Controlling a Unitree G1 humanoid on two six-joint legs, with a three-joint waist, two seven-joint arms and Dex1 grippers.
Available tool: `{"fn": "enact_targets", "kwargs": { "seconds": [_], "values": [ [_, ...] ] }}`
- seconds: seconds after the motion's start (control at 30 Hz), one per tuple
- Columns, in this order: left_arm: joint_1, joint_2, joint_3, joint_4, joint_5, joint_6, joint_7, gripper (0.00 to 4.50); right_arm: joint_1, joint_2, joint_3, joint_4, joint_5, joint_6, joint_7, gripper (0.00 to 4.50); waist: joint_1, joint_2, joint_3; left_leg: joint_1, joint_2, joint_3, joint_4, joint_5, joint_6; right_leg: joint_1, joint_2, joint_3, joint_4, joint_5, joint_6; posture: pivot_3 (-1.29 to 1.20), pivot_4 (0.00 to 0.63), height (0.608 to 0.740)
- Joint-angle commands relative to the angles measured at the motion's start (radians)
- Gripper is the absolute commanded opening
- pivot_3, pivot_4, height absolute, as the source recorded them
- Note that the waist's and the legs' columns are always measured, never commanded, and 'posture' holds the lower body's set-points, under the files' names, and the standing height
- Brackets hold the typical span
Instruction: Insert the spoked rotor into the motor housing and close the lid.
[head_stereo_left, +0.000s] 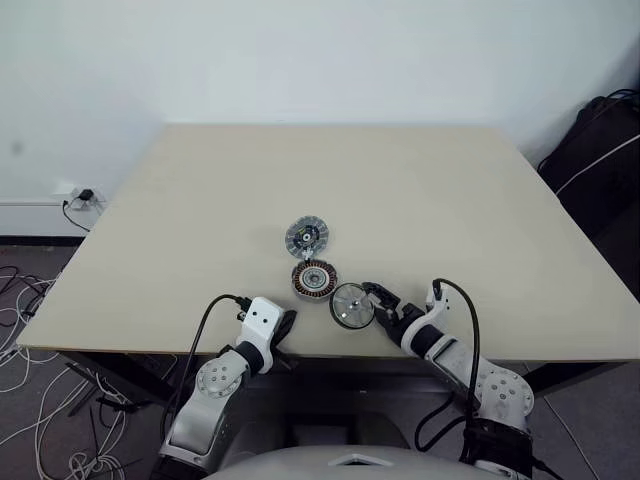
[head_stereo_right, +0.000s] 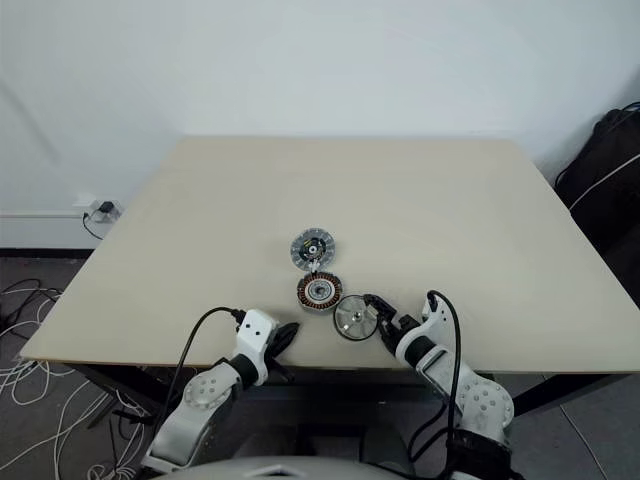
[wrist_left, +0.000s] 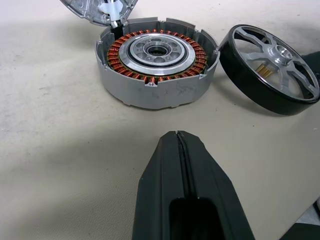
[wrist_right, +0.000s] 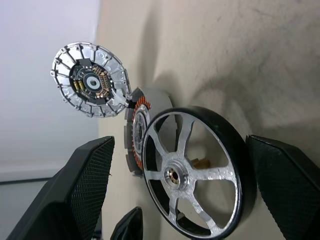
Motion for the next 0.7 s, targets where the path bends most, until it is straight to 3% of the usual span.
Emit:
{"fn": "enact_targets", "kwargs": {
  "seconds": [0.03,0.2,0.7],
  "values": [
    [-0.014,0.000,-0.004,-0.030,-0.001,-0.005,0.000,0.00,-0.004,0.003,-0.014,-0.004,0.012,-0.050,0.021,4.48,0.000,0.000,0.000,0.000,0.000,0.000,0.000,0.000,0.000,0.000,0.000,0.000,0.000,0.000,0.000,0.00,0.000,0.740],
    [-0.009,0.001,-0.005,-0.034,-0.001,-0.005,0.001,0.00,-0.002,0.000,-0.033,-0.020,0.001,-0.116,0.004,4.48,0.000,0.000,0.000,0.000,0.000,0.000,0.000,0.000,0.000,0.000,0.000,0.000,-0.001,0.000,0.000,0.00,0.000,0.740],
    [0.009,-0.002,-0.009,-0.040,-0.002,-0.008,0.008,0.00,0.076,-0.048,0.050,-0.143,0.070,0.026,-0.109,4.48,0.000,0.003,-0.003,0.000,0.000,0.000,0.000,-0.001,0.001,0.001,0.000,0.000,-0.002,-0.001,-0.001,0.00,0.000,0.740]
  ]
}}
